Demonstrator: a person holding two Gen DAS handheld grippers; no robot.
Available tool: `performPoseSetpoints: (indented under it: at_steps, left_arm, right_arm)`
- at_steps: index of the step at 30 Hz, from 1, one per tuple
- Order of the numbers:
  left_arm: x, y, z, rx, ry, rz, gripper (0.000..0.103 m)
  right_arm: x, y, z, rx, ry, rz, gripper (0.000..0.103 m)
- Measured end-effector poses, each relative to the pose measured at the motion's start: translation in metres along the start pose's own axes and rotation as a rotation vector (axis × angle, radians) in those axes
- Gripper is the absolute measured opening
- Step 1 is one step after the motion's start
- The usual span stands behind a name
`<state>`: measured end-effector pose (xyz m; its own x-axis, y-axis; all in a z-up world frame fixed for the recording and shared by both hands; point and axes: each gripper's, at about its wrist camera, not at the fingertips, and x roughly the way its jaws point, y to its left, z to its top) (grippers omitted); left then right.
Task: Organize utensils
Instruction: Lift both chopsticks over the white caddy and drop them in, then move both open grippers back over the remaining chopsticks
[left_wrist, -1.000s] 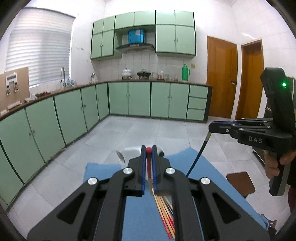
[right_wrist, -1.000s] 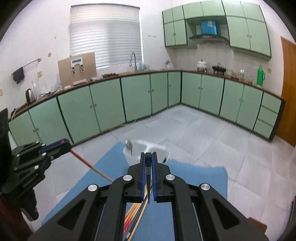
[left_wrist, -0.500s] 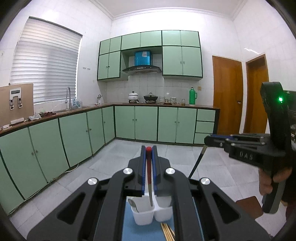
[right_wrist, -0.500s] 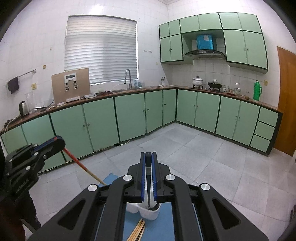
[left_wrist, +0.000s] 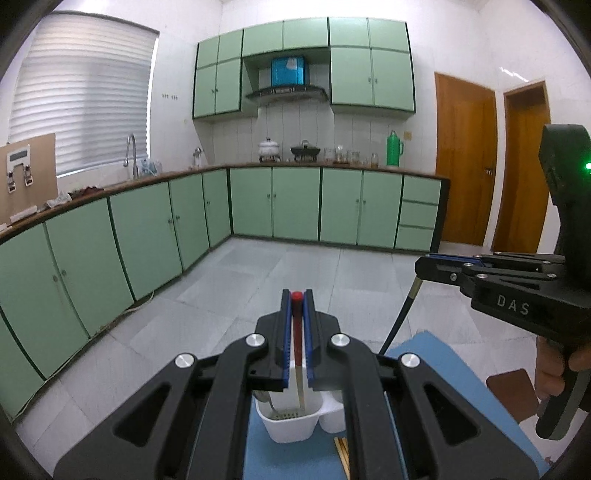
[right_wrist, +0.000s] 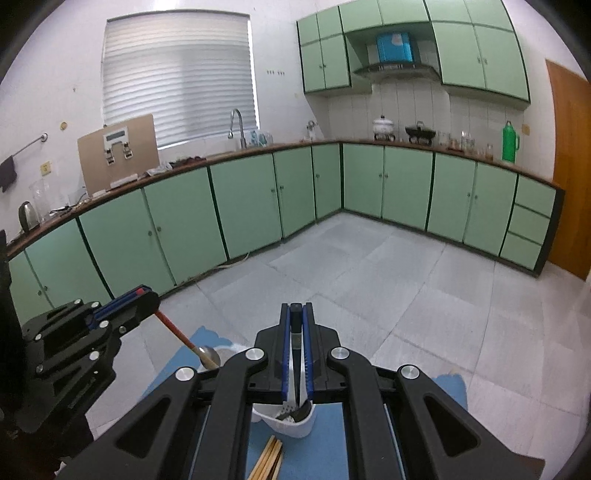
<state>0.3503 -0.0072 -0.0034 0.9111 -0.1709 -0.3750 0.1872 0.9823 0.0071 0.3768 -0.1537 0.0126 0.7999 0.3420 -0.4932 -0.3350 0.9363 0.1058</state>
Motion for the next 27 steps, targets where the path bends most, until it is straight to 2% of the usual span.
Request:
performPoseSetpoints:
  at_steps: [3, 6, 8, 12, 14, 17, 22, 27]
  left_arm:
    - [0.008, 0.005, -0.006, -0.010, 0.034, -0.008, 0.007]
    - [0.004, 0.010, -0.010, -0.014, 0.036, -0.013, 0.016]
    - [-0.001, 0.012, -0.011, -0.015, 0.031, -0.011, 0.026]
    - [-0.022, 0.015, -0.016, -0.029, 0.014, -0.008, 0.041]
    - [-0.034, 0.014, -0.021, -0.028, 0.007, 0.003, 0.051]
    - [-0.057, 0.014, -0.036, -0.039, -0.004, 0.011, 0.063]
    - [-0.087, 0.012, -0.079, -0.068, 0.031, 0.013, 0.072]
    - [-0.103, 0.013, -0.125, -0.095, 0.107, 0.025, 0.077]
  right_arm:
    - [0.006, -0.009, -0.009, 0.022, 0.035, 0.006, 0.007]
    - [-0.001, -0.016, -0.012, 0.040, 0.026, -0.005, 0.010]
    - [-0.006, -0.020, -0.011, 0.049, 0.016, -0.012, 0.024]
    - [-0.028, -0.026, -0.020, 0.064, -0.017, -0.039, 0.043]
    - [-0.039, -0.028, -0.027, 0.074, -0.025, -0.057, 0.058]
    - [-0.057, -0.027, -0.047, 0.093, -0.035, -0.072, 0.074]
    - [-0.082, -0.020, -0.101, 0.107, -0.026, -0.092, 0.085]
    - [-0.094, -0.010, -0.151, 0.132, 0.020, -0.109, 0.087]
